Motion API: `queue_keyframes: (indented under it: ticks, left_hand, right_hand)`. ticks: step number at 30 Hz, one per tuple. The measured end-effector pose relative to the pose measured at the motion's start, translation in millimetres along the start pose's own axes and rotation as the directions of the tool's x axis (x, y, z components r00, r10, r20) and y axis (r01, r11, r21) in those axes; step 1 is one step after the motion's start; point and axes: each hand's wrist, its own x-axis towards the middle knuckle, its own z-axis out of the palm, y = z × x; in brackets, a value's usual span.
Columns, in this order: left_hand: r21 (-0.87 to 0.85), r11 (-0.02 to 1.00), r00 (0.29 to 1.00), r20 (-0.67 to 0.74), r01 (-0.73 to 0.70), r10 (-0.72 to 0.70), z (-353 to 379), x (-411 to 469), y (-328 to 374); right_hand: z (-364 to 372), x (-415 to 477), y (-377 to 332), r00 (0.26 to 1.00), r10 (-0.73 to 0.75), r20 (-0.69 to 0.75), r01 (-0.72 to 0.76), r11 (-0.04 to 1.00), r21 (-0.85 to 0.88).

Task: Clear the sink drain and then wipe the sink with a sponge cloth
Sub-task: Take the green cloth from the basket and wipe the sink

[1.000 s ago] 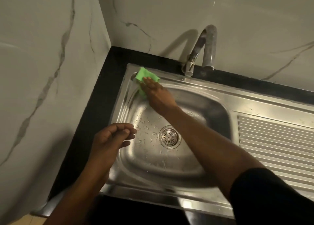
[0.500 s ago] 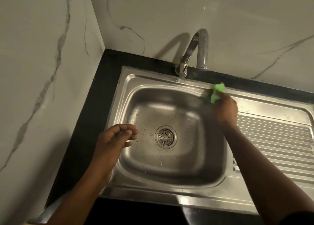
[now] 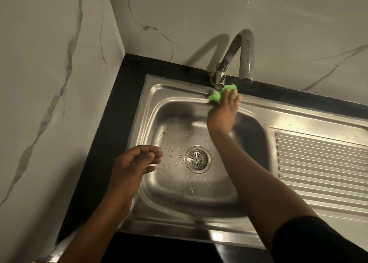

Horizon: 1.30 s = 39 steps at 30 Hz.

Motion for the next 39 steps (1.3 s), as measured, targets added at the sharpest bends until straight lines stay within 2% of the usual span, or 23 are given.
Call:
queue_keyframes:
  ticks: [4, 6, 7, 9, 13, 15, 17, 18, 20, 21, 22, 24, 25, 26, 29, 31, 36, 39]
  left_hand:
    - [0.019, 1.000, 1.000, -0.009, -0.003, 0.003, 3, 1, 0]
    - [0.020, 1.000, 1.000, -0.017, -0.008, 0.008, 6, 1, 1]
    - [0.020, 1.000, 1.000, -0.023, -0.010, 0.010, 7, 1, 2]
    - [0.026, 0.999, 0.999, -0.040, -0.019, 0.020, 9, 0, 4]
    - [-0.007, 0.998, 0.997, -0.046, -0.054, 0.054, 6, -2, 7]
    - [-0.026, 0.999, 0.998, -0.048, -0.048, 0.047, 6, -2, 7]
    - [-0.035, 0.999, 0.998, -0.045, -0.036, 0.034, 9, -3, 5]
    - [-0.042, 0.999, 0.999, -0.042, -0.030, 0.029, 10, -3, 5]
    - [-0.050, 0.998, 0.999, -0.033, -0.024, 0.022, 13, -4, 4]
    - [-0.050, 0.998, 0.999, -0.028, -0.024, 0.022, 14, -5, 4]
    - [-0.047, 0.999, 0.999, -0.024, -0.024, 0.023, 15, -6, 4]
    - [-0.036, 0.999, 1.000, -0.019, -0.020, 0.019, 16, -8, 4]
    - [-0.031, 0.999, 1.000, -0.019, -0.016, 0.015, 15, -9, 4]
    - [-0.028, 1.000, 1.000, -0.018, -0.013, 0.013, 14, -9, 4]
    - [-0.025, 1.000, 1.000, -0.019, -0.008, 0.008, 9, -10, 2]
    - [-0.031, 1.000, 0.999, -0.033, -0.001, 0.000, 3, -11, 0]
    - [-0.016, 1.000, 0.997, -0.069, 0.022, -0.023, -8, -14, -6]
    - [-0.003, 1.000, 0.996, -0.079, 0.031, -0.031, -13, -15, -7]
  right_hand:
    - [27, -22, -43, 0.998, -0.054, 0.029, 0.051, 0.994, 0.098]
    - [40, -41, -63, 0.967, -0.231, 0.113, 0.213, 0.966, 0.150]
    - [47, -53, -75, 0.922, -0.344, 0.176, 0.315, 0.934, 0.171]
    - [58, -71, -101, 0.861, -0.430, 0.271, 0.377, 0.898, 0.227]
    - [28, -60, -119, 0.848, -0.329, 0.415, 0.093, 0.864, 0.495]
    - [2, -51, -104, 0.788, -0.269, 0.554, -0.197, 0.743, 0.640]
    - [-20, -47, -82, 0.700, -0.202, 0.685, -0.492, 0.558, 0.668]
    - [-30, -45, -68, 0.690, -0.150, 0.708, -0.568, 0.493, 0.659]
    - [-46, -37, -40, 0.749, 0.027, 0.662, -0.618, 0.388, 0.683]
    - [-54, -33, -26, 0.796, 0.153, 0.586, -0.597, 0.362, 0.716]
    - [-60, -28, -12, 0.844, 0.281, 0.458, -0.536, 0.402, 0.742]
    - [-67, -21, 14, 0.886, 0.454, 0.095, -0.399, 0.642, 0.655]
    - [-67, -17, 22, 0.884, 0.466, -0.035, -0.367, 0.737, 0.568]
    - [-65, -15, 25, 0.887, 0.453, -0.086, -0.351, 0.785, 0.511]
    - [-41, -17, 15, 0.957, 0.288, -0.039, -0.261, 0.910, 0.322]
    - [-22, -26, -3, 0.979, 0.204, -0.007, -0.198, 0.959, 0.202]
    - [8, -43, -48, 0.992, 0.121, 0.038, -0.126, 0.979, 0.163]
    - [24, -62, -78, 0.980, -0.121, 0.160, 0.100, 0.986, 0.134]
